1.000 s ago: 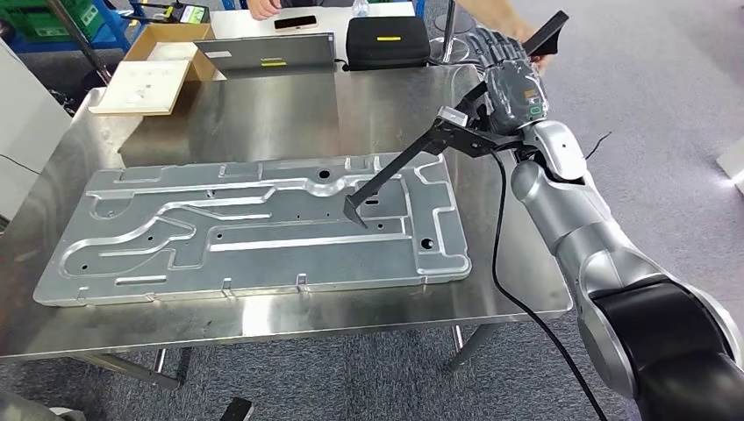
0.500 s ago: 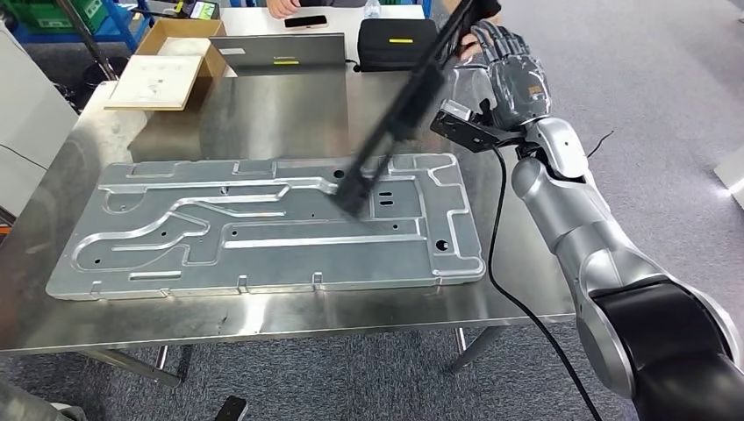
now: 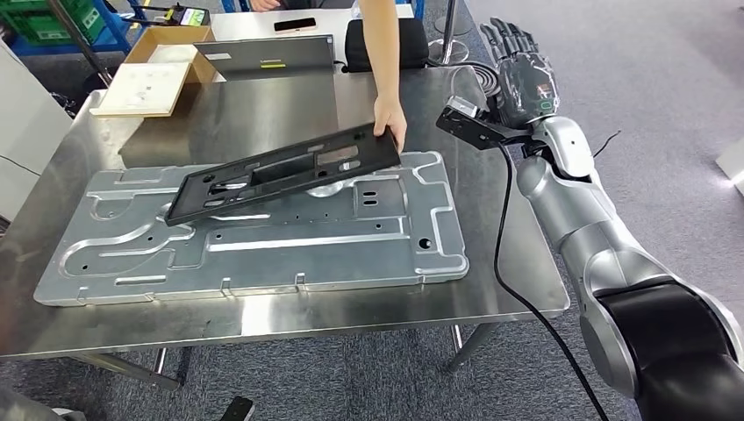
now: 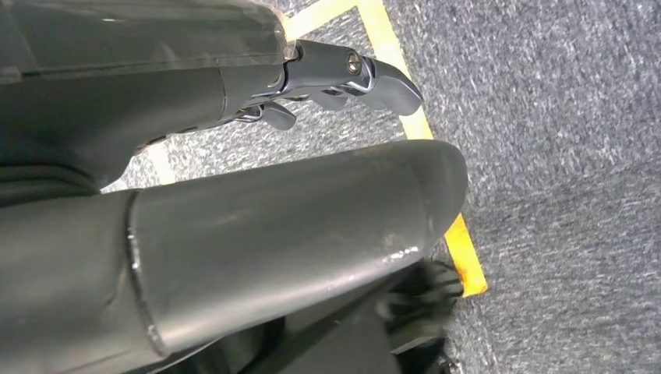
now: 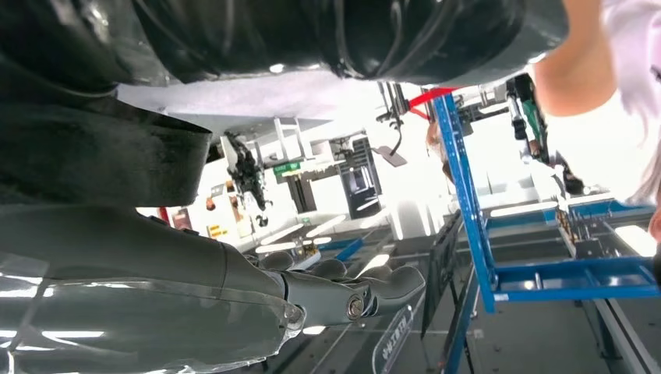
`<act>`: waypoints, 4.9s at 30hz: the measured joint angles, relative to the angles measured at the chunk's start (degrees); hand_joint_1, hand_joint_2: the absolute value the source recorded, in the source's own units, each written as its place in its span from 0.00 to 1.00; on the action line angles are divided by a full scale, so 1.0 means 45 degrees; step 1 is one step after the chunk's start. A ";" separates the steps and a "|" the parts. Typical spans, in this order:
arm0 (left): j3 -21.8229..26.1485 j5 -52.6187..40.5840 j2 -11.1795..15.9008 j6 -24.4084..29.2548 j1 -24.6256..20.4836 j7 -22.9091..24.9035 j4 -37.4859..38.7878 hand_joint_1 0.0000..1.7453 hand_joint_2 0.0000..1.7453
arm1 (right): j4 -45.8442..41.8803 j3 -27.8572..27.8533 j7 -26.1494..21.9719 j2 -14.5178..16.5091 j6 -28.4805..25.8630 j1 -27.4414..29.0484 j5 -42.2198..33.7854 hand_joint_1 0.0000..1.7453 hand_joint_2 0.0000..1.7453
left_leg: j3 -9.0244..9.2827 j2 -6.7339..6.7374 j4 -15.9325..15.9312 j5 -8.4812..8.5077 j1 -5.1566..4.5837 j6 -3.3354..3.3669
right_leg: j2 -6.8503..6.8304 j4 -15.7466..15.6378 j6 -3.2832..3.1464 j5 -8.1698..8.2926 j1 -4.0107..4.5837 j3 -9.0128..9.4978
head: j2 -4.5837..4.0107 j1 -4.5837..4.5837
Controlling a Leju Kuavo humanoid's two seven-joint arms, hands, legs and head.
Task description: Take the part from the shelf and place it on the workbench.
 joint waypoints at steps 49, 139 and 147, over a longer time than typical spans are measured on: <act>-0.0153 0.0160 -0.0061 0.0056 -0.0134 0.0196 0.0000 0.00 0.00 | -0.0796 -0.0641 -0.1177 -0.0040 -0.0879 0.1133 -0.1039 0.00 0.00 | 0.0513 0.0027 -0.1183 0.0361 -0.0045 0.0227 | -0.0009 0.0002 0.0357 -0.0137 0.0016 0.0135 | 0.0001 0.0004; 0.0115 0.0385 -0.0020 0.0004 -0.0367 0.1452 -0.0002 0.00 0.00 | -0.2449 -0.1301 -0.1631 0.0798 -0.1007 0.2839 -0.1671 0.00 0.00 | -0.0669 0.0251 -0.1159 0.1299 -0.0024 0.0446 | -0.0053 0.1328 0.0768 -0.0964 -0.0205 0.0796 | 0.0000 -0.0021; 0.0115 0.0382 -0.0019 0.0021 -0.0272 0.1452 0.0000 0.00 0.00 | -0.2458 -0.1316 -0.1635 0.0817 -0.0995 0.2907 -0.1688 0.00 0.00 | -0.1615 0.0179 0.0712 -0.0122 0.0065 -0.0111 | -0.0112 -0.0176 0.0115 -0.0801 -0.0143 0.0874 | 0.0000 -0.0031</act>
